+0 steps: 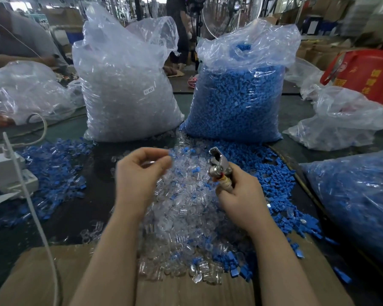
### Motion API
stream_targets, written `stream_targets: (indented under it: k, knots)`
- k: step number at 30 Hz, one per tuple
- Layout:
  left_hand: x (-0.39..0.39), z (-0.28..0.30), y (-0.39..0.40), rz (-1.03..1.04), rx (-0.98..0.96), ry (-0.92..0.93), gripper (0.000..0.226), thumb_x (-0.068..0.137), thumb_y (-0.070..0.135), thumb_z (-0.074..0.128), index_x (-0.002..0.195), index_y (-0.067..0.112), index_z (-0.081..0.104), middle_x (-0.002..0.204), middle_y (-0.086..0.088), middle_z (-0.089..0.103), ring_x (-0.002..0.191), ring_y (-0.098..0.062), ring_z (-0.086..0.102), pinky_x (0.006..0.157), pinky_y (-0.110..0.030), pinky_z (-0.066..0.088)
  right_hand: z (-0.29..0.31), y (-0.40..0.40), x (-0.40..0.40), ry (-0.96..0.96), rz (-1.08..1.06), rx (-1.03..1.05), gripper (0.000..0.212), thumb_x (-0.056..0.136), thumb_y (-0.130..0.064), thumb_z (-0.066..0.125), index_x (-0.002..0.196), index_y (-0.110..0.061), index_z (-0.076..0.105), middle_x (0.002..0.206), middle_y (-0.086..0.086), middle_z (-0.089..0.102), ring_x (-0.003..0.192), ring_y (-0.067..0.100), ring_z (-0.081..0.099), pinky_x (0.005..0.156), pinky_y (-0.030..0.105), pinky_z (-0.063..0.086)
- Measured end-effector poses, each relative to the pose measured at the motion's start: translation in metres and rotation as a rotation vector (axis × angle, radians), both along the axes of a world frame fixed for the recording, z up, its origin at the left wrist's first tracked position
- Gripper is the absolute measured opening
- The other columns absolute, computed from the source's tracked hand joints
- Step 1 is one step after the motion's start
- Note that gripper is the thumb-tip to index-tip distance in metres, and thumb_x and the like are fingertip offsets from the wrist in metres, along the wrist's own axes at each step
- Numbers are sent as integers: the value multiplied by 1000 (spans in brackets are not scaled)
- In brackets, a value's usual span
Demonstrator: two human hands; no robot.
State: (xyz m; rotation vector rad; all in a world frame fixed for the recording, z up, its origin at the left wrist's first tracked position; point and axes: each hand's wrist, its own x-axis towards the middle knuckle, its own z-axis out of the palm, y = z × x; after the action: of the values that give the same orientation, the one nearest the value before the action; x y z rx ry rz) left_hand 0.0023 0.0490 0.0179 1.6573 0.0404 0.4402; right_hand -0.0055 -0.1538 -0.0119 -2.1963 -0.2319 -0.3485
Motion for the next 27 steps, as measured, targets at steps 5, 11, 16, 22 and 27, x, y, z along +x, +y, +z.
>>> stream_targets:
  k: [5, 11, 16, 22, 27]
  knots:
    - [-2, -25, 65, 583, 593, 230, 6, 85, 18, 73, 91, 21, 74, 92, -6, 73, 84, -21, 61, 83, -40, 49, -2, -2, 1, -30, -22, -36, 6, 74, -30, 48, 76, -25, 49, 65, -12, 54, 54, 13, 42, 51, 32, 29]
    - [-1, -42, 91, 689, 733, 481, 21, 90, 5, 61, 106, 5, 75, 109, -26, 66, 102, -44, 59, 87, -50, 50, -4, -3, 3, -16, -54, -107, 8, 72, -33, 48, 69, -28, 42, 64, -14, 54, 57, 9, 46, 48, 30, 23]
    - [2, -35, 82, 635, 816, 594, 33, 92, 19, 63, 119, 1, 67, 119, -30, 59, 106, -47, 56, 86, -48, 48, -3, -3, 3, -40, -89, -151, 10, 71, -32, 49, 68, -29, 40, 55, -6, 48, 50, 10, 42, 47, 29, 24]
    - [-3, 7, 17, 183, 458, 319, 42, 88, 53, 62, 113, 19, 67, 105, 1, 69, 99, -19, 64, 81, -35, 51, -1, 0, 2, -63, -154, -257, 15, 75, -30, 52, 73, -29, 37, 62, -8, 48, 56, 6, 43, 46, 27, 24]
    - [-17, 28, -54, -443, 98, 414, 60, 70, 73, 61, 104, 24, 65, 87, 9, 74, 71, -3, 67, 62, -21, 49, -1, 2, 3, -110, -157, -347, 20, 77, -23, 65, 87, -24, 48, 72, -9, 53, 64, 17, 48, 52, 31, 29]
